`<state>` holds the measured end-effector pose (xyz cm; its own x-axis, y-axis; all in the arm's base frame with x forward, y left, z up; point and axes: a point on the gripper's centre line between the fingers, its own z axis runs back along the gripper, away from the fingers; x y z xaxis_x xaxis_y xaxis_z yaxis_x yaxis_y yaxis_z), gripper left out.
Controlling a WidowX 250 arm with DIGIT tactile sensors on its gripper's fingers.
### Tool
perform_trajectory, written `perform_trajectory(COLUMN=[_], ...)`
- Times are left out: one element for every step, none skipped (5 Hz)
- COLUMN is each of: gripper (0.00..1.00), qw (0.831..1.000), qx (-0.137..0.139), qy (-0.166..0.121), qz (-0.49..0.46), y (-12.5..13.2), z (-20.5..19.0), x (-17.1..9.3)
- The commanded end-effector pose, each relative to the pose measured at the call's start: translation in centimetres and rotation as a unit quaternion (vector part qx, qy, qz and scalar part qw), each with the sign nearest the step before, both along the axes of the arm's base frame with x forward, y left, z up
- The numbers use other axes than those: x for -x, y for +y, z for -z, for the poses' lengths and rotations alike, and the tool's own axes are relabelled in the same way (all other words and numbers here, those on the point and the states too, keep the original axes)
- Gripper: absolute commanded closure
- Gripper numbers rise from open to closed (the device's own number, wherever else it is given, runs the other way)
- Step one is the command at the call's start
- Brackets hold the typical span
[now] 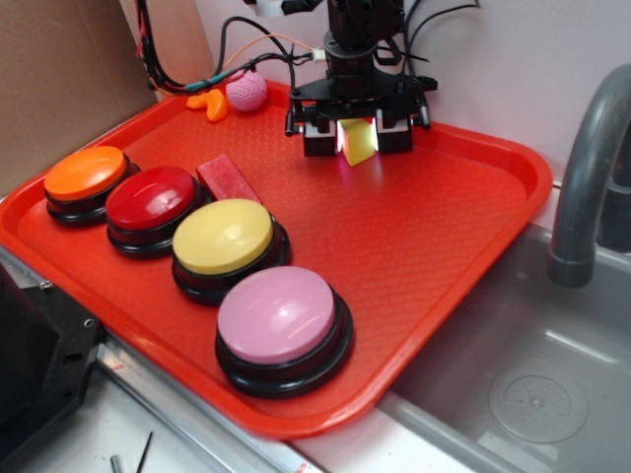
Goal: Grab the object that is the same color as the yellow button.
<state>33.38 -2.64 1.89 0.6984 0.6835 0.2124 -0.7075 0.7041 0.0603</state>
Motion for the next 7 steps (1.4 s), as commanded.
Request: perform_trajectory(gripper=[1.0,1.0,1.0,1.0,1.0,1.0,1.0], qw=[0.986,0.967,0.954,0.947,0.948,0.954,0.961], qx=[0.055,0.075,0.081,0.101,0.131,0.114,0.089], qy=[0.015,0.027,0.036,0.013,0.023,-0.006,-0.001], qz=[0.157,0.243,0.287,0.305,0.288,0.279,0.263], y=[-0.2,-0.6,-0.7,0.2,1.0,0.7,0.7], z=[-7.2,-11.3,-14.0,-17.8,-18.7,-18.7,-17.9], x=[2.0,4.5,6.2,9.0,9.8,10.4,9.2])
